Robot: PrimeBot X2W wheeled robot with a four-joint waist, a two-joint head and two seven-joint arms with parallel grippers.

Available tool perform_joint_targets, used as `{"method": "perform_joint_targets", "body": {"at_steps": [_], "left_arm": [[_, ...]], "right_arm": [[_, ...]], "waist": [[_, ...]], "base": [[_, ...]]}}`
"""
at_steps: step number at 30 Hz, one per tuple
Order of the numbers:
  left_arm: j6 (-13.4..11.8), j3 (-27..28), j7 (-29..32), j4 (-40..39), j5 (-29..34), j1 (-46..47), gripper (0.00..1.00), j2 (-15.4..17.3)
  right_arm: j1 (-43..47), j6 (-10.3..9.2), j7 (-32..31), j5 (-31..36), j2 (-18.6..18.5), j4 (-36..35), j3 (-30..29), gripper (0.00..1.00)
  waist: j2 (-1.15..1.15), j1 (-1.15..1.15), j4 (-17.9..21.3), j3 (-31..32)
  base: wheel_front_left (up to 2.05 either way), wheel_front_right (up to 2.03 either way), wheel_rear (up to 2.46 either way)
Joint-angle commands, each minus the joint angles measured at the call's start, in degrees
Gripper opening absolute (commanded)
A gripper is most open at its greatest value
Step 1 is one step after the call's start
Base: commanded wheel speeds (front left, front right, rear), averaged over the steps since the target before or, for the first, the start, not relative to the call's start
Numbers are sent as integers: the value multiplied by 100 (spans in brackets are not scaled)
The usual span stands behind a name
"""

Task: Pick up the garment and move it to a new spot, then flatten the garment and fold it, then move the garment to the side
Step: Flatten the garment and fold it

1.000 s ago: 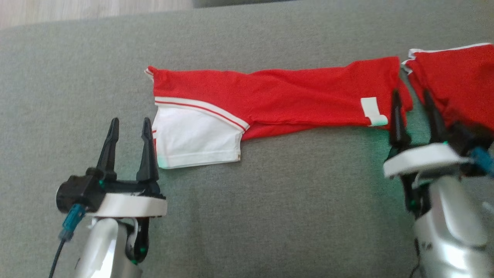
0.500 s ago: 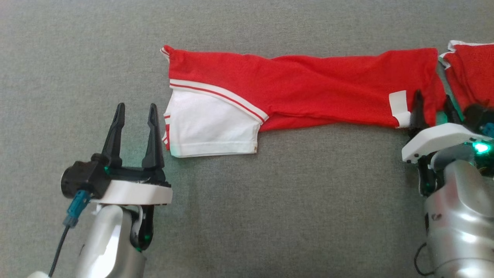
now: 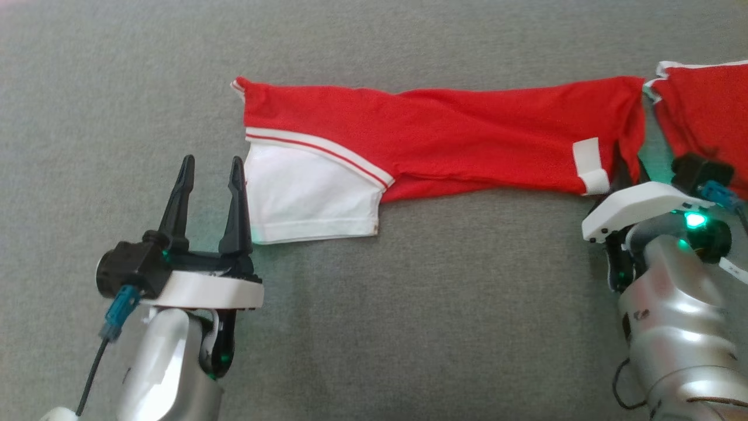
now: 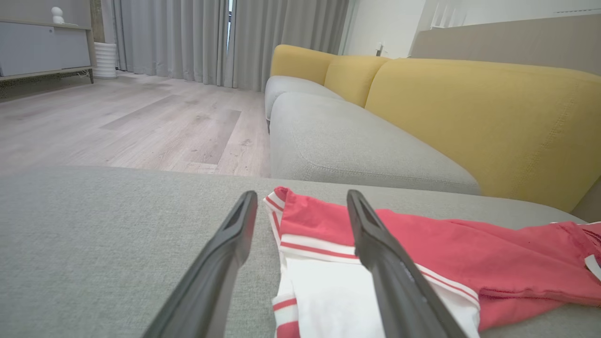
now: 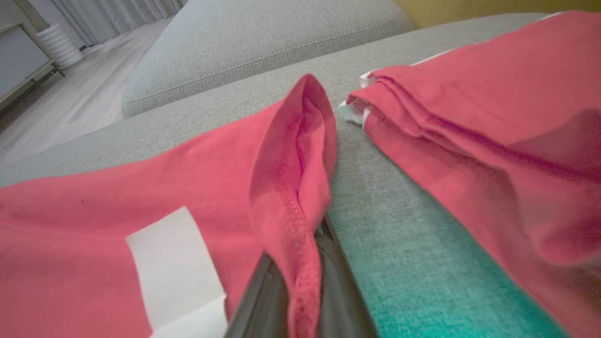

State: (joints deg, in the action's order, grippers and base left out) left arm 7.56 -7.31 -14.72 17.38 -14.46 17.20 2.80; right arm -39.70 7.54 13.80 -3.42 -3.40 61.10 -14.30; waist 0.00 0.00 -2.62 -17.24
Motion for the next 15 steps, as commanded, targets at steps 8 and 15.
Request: {"method": "perform_joint_targets", "body": {"at_steps": [8, 15], "left_arm": [[-8, 263, -28, -140, -28, -93, 100, 70], [-8, 258, -28, -149, -41, -221, 100, 63]], "right_arm": [[361, -5, 117, -72, 52, -983, -129, 0], [675, -5, 118, 48, 52, -1579, -395, 0]], "waist": [[0, 0, 292, 360], [0, 0, 328, 511]], "base": [[0, 0, 0], [0, 0, 0]]}}
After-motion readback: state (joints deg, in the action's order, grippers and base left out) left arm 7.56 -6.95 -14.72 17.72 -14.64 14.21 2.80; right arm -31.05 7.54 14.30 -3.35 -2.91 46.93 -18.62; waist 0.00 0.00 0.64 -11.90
